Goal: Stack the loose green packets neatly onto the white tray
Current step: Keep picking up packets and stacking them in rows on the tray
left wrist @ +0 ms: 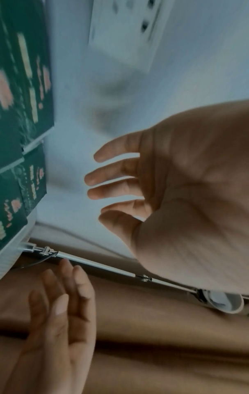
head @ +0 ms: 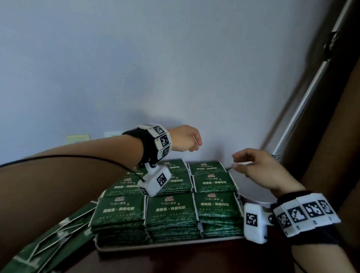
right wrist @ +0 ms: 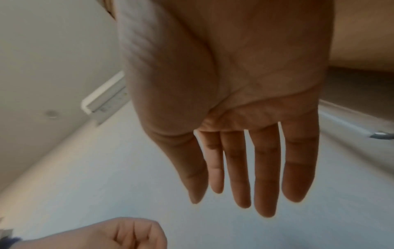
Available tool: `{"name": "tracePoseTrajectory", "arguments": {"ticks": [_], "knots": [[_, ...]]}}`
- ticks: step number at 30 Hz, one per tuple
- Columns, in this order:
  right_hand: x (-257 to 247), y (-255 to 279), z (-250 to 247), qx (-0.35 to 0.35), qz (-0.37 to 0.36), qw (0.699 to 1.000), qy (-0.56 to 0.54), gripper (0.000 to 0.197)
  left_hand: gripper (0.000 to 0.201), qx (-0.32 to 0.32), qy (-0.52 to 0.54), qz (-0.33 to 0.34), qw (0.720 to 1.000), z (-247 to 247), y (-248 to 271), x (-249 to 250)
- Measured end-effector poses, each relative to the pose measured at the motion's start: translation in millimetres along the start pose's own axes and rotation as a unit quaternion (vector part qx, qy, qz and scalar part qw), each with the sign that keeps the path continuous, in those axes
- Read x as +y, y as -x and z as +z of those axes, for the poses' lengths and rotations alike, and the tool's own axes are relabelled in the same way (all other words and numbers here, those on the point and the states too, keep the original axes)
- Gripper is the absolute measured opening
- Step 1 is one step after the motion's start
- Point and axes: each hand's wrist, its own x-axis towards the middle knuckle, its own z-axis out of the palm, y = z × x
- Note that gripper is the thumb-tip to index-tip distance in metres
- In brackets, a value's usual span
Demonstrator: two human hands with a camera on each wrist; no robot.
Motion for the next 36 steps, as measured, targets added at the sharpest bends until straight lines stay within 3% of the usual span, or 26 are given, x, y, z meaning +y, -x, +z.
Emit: {"name": "tracePoseTrajectory", "arguments": {"ticks": [9, 15, 22, 26, 32, 36], "knots": [[-110.9, 82.6, 63.7, -0.156, -0.116, 0.98, 0.052, 0.021, 0.013, 0.007, -0.071, -0.072, 0.995, -42.2, 177.2, -61.3], [-155.3, 148.2, 150.0, -0.271, -0.104, 0.952, 0.095, 0.021, 0.022, -0.005, -0.171, -0.162, 0.972, -61.6, 303.9, -136.5], [-195.4, 196.2, 247.8, -0.365, -0.056, 0.928, 0.059, 0.021, 0.041, -0.048, -0.243, -0.23, 0.941, -66.0, 396.1, -187.8], [-214.5, 208.4, 294.2, -0.376, -0.076, 0.919, 0.091, 0.026, 0.071, -0.068, -0.239, -0.275, 0.929, -66.6, 433.9, -215.2], [-250.5, 213.6, 347.8, -0.322, -0.131, 0.923, 0.163, 0.042, 0.105, -0.054, -0.226, -0.352, 0.907, -68.0, 479.5, -254.2], [-273.8, 199.2, 376.6, -0.322, -0.166, 0.905, 0.223, 0.049, 0.095, -0.077, -0.147, -0.362, 0.917, -53.6, 500.0, -273.7]]}}
